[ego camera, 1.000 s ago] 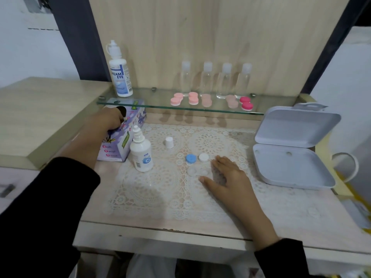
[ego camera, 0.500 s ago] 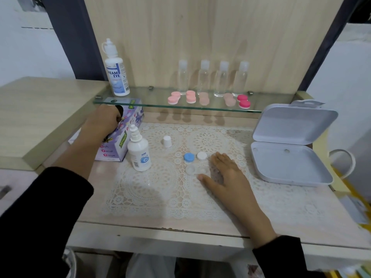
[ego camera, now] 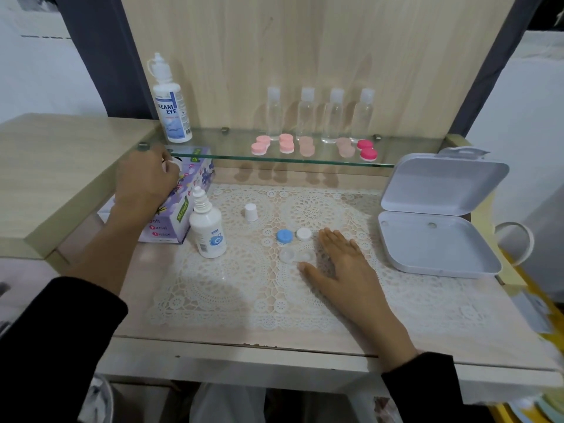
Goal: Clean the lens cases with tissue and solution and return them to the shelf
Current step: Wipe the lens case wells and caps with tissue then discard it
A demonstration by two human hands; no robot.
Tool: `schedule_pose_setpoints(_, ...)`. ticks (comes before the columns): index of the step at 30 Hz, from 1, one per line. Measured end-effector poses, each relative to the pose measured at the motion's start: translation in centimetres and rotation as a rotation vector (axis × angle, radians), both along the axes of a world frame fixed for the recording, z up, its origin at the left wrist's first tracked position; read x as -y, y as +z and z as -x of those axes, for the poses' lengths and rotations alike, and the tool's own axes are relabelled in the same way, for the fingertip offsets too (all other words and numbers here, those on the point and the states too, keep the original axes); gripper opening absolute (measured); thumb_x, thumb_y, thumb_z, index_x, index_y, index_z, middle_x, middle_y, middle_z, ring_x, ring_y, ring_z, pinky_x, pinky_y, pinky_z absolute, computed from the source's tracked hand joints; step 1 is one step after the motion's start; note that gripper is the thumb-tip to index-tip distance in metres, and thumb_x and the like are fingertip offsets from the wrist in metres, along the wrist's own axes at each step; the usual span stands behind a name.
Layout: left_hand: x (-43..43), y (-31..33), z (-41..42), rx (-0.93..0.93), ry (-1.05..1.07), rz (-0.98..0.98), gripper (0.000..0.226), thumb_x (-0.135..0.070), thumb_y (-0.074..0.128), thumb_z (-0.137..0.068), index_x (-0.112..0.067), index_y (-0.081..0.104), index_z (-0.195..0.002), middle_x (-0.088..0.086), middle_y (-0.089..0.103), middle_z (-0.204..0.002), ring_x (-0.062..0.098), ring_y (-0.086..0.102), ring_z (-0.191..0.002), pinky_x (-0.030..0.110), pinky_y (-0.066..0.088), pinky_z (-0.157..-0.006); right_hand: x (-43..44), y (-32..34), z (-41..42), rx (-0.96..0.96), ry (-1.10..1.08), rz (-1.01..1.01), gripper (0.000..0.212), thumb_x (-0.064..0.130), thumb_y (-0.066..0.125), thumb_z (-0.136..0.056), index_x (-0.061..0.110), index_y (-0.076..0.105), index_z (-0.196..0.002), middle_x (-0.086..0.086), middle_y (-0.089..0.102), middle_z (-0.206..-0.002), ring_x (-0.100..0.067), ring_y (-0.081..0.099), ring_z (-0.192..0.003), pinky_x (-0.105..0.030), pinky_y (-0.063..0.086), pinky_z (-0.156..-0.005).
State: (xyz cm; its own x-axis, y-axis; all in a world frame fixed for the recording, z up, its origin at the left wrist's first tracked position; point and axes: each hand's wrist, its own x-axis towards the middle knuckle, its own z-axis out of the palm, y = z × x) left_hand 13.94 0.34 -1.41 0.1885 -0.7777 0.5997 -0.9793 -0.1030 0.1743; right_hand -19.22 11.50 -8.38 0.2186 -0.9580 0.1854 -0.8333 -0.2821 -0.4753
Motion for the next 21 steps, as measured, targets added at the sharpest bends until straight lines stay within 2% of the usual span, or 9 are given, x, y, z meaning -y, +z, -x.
schedule_pose_setpoints(8, -2.1, 1.0, 1.3, -0.188, 0.017, 0.199, 0.024, -0.020, 0.040, -0.094, -0.003, 0.050, -0.109, 0.032, 0.058, -0.093, 0.049, 0.051, -0.086, 0.048, 0.037, -0.073, 0.1, -0.1, 0.1, 0.014, 0.006, 0.009, 0.083, 0.061, 0.034, -0.082, 0.017, 0.027, -0.152, 0.001, 0.021, -0.160, -0.010, 0.011, -0.148, -0.020, -0.005, -0.115)
schedule_pose_setpoints(13, -1.9, 0.8, 0.2, -0.352, 0.057, 0.260, 0.029, -0.029, 0.038, -0.095, -0.011, 0.048, -0.116, 0.023, 0.062, -0.097, 0.043, 0.055, -0.090, 0.045, 0.040, -0.075, 0.0, 0.0, 0.1, 0.029, 0.011, 0.011, 0.079, 0.060, 0.036, -0.082, 0.021, 0.032, -0.150, 0.001, 0.024, -0.159, -0.011, 0.014, -0.147, -0.024, 0.000, -0.117)
schedule_pose_setpoints(15, -1.9, 1.0, 0.1, -0.494, -0.021, 0.315, 0.026, -0.022, 0.037, -0.096, -0.009, 0.049, -0.115, 0.017, 0.063, -0.097, 0.035, 0.056, -0.088, 0.036, 0.039, -0.075, 0.0, 0.1, 0.0, 0.035, 0.012, 0.005, 0.077, 0.060, 0.037, -0.082, 0.023, 0.033, -0.150, 0.000, 0.025, -0.159, -0.012, 0.014, -0.147, -0.026, 0.002, -0.119)
schedule_pose_setpoints(16, -2.0, 1.0, 0.0, -0.561, -0.075, 0.339, 0.023, -0.017, 0.036, -0.096, -0.010, 0.052, -0.112, 0.010, 0.062, -0.093, 0.025, 0.056, -0.084, 0.029, 0.037, -0.073, -0.1, 0.1, 0.0, 0.036, 0.013, 0.004, 0.077, 0.059, 0.037, -0.082, 0.023, 0.034, -0.150, 0.000, 0.025, -0.159, -0.012, 0.014, -0.147, -0.027, 0.002, -0.119)
schedule_pose_setpoints(18, -2.1, 1.1, -0.3, -0.634, -0.173, 0.343, 0.024, -0.008, 0.035, -0.094, -0.023, 0.054, -0.095, -0.012, 0.058, -0.087, -0.001, 0.052, -0.077, 0.023, 0.037, -0.074, -0.2, 0.2, 0.0, 0.041, 0.012, 0.004, 0.075, 0.059, 0.037, -0.082, 0.025, 0.035, -0.149, 0.000, 0.025, -0.158, -0.012, 0.014, -0.147, -0.026, 0.002, -0.118)
schedule_pose_setpoints(19, -2.2, 1.0, -0.5, -0.657, -0.210, 0.324, 0.030, -0.006, 0.035, -0.092, -0.029, 0.054, -0.088, -0.017, 0.057, -0.089, -0.009, 0.051, -0.079, 0.021, 0.039, -0.079, -0.2, 0.1, 0.0, 0.044, 0.012, 0.004, 0.075, 0.059, 0.037, -0.082, 0.025, 0.035, -0.149, 0.000, 0.025, -0.158, -0.012, 0.014, -0.147, -0.026, 0.001, -0.118)
schedule_pose_setpoints(21, -2.2, 0.9, -0.9, -0.738, -0.238, 0.252, 0.032, -0.005, 0.038, -0.092, -0.026, 0.061, -0.089, -0.009, 0.064, -0.102, -0.012, 0.051, -0.083, 0.016, 0.041, -0.081, -0.2, 0.1, 0.0, 0.048, 0.015, 0.006, 0.073, 0.059, 0.039, -0.084, 0.026, 0.036, -0.148, 0.000, 0.025, -0.158, -0.013, 0.015, -0.147, -0.026, 0.001, -0.118)
